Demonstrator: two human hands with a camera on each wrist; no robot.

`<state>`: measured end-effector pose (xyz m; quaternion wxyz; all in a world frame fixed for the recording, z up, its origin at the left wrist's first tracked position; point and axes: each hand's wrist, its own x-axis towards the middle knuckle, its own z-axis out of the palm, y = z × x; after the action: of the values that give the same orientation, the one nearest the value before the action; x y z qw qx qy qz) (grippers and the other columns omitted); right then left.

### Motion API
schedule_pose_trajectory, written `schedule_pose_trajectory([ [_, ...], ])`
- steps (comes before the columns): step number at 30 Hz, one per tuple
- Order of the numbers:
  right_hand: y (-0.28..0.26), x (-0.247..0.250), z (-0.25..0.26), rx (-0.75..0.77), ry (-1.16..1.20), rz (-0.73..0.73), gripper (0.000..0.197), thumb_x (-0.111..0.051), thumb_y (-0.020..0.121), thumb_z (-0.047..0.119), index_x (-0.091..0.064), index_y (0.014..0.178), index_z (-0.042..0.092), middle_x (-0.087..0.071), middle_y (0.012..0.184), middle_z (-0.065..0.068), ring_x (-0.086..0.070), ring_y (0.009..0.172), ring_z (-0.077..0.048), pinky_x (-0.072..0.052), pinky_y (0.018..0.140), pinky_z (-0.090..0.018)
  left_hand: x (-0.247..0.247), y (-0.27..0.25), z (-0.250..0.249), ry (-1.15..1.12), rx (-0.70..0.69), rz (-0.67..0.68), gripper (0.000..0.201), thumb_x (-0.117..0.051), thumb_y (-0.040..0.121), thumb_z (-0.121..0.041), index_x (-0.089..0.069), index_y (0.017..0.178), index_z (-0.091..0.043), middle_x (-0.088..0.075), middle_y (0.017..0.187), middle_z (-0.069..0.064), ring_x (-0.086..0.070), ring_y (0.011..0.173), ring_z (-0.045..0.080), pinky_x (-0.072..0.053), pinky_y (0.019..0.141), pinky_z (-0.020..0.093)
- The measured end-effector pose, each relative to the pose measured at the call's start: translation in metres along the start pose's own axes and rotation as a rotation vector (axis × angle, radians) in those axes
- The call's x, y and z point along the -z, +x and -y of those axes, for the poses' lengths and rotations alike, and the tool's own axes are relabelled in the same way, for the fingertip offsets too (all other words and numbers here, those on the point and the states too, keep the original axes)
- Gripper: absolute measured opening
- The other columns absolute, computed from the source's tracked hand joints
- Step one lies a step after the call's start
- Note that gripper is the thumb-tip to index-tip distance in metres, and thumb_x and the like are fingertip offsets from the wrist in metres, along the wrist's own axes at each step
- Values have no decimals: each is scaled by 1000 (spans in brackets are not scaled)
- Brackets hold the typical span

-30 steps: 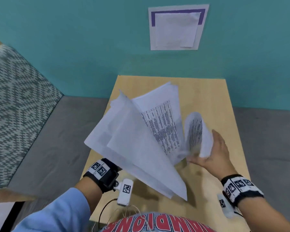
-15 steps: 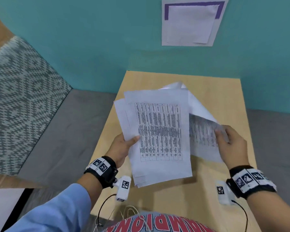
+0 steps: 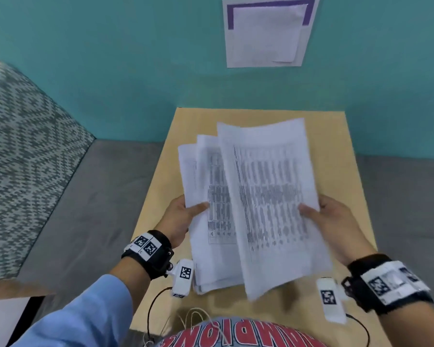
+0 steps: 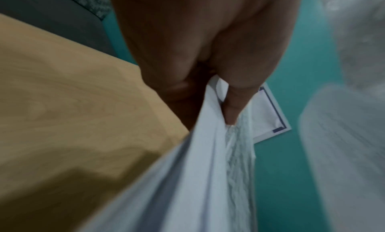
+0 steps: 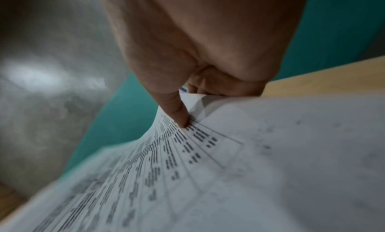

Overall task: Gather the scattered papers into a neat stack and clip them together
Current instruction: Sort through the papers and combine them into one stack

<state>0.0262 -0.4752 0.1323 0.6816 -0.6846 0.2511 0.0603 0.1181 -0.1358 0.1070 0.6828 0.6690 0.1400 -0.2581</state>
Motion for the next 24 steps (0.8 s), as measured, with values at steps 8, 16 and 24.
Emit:
schedule_pose_trajectory([
  [8,7,-30,-24,-230,200,98,39,-78,93,24,-63,124,7,-74,129,-17,-70,121,-30,-47,113,-54,-11,-19,-13,21,-24,229,40,-73,94,-7,-71,134,-3,-78,128,14,-77,113,30,-63,99,43],
  [16,-10,-27,-5,-115,194,173,34,-59,104,9,-67,136,14,-75,132,-4,-70,125,-24,-46,115,-53,-14,-30,-12,-76,-20,320,75,-45,97,-71,-49,158,-28,-62,155,1,-58,145,26,-44,120,54],
  [24,-32,-38,-5,349,40,-86,33,-75,91,7,-72,121,18,-79,109,23,-72,106,6,-54,91,-11,-49,-29,4,58,-399,72,36,-77,96,-7,-75,125,-29,-79,130,-3,-73,125,16,-57,109,38],
])
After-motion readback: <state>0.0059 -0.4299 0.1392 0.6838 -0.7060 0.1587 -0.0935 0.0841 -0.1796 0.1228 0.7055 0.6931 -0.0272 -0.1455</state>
